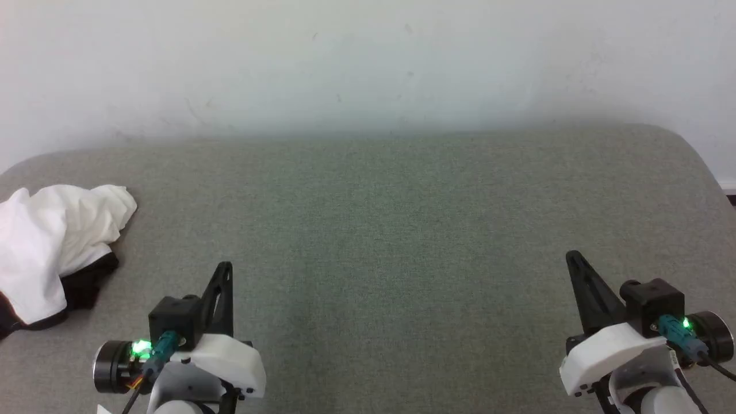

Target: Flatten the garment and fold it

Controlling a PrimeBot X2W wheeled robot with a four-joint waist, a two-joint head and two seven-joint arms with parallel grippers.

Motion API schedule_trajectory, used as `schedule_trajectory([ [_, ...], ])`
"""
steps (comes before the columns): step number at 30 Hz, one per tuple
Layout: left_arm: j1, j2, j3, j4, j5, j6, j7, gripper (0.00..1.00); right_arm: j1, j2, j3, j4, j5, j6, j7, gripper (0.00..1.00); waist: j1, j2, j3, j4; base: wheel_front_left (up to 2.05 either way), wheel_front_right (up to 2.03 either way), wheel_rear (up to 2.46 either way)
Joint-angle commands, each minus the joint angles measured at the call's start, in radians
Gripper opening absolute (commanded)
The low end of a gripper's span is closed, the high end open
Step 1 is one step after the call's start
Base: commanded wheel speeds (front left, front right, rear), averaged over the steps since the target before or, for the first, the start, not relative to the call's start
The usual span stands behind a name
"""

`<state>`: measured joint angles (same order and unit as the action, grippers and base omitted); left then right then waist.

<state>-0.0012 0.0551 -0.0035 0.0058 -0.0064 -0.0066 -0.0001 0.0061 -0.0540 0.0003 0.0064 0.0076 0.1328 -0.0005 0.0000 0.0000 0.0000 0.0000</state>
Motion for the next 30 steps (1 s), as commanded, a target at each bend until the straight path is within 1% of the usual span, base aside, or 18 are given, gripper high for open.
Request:
schedule_trajectory([
  [1, 0.001, -0.005, 0.004, -0.006, 0.006, 0.007, 0.0, 0.0, -0.006, 0.004, 0.0, -0.006, -0.008, -0.002, 0.0, 0.0, 0.0, 0.0, 0.0, 0.0, 0.0, 0.0, 0.0],
  [20, 0.001, -0.005, 0.004, -0.006, 0.006, 0.007, 0.0, 0.0, -0.006, 0.004, 0.0, -0.006, -0.008, -0.002, 0.0, 0.0, 0.0, 0.0, 0.0, 0.0, 0.0, 0.0, 0.0],
  [21, 0.0, 0.0, 0.0, 0.0, 0.0, 0.0, 0.0, 1.0, 0.0, 0.0, 0.0, 0.0, 0.0, 0.0, 0.0, 1.0, 0.0, 0.0, 0.0, 0.0, 0.0, 0.0, 0.0],
  [30, -0.003, 0.001, -0.009, 0.008, -0.004, 0.006, -0.009, 1.0, -0.001, -0.001, -0.001, 0.004, 0.004, 0.0, -0.007, 1.0, 0.0, 0.0, 0.0, 0.003, 0.0, 0.0, 0.0],
])
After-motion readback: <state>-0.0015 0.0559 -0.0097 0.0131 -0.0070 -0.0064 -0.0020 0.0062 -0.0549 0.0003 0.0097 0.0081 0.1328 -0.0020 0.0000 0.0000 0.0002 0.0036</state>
